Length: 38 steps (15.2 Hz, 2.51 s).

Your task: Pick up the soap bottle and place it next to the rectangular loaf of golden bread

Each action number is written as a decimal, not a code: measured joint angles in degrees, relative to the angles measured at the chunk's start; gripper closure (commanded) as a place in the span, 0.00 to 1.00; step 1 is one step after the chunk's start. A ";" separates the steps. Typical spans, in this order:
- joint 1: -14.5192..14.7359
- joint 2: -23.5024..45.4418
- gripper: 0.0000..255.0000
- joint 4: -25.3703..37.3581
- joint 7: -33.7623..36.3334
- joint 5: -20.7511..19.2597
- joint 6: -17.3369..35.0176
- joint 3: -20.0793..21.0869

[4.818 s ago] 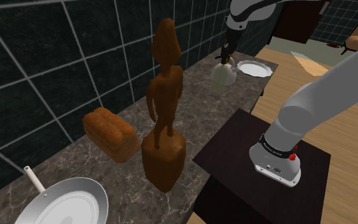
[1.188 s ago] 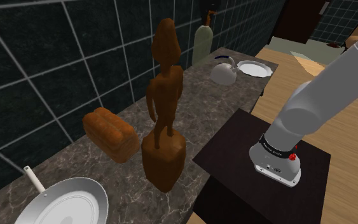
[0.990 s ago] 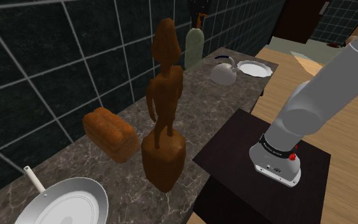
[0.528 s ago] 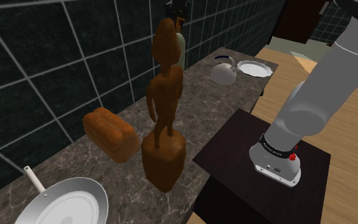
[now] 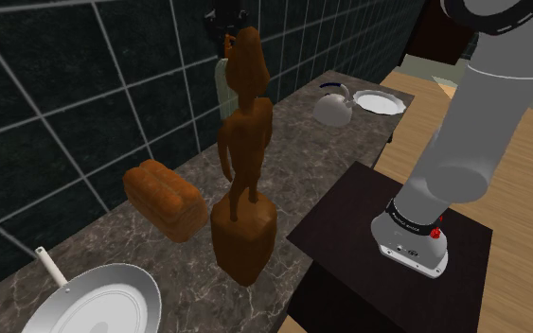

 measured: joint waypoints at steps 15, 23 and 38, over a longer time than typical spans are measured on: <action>5.71 14.08 1.00 11.43 7.96 -2.61 2.52 2.55; 5.44 13.44 1.00 4.15 7.97 -2.53 9.16 2.49; 5.23 14.53 1.00 -5.70 8.10 -2.78 20.08 2.32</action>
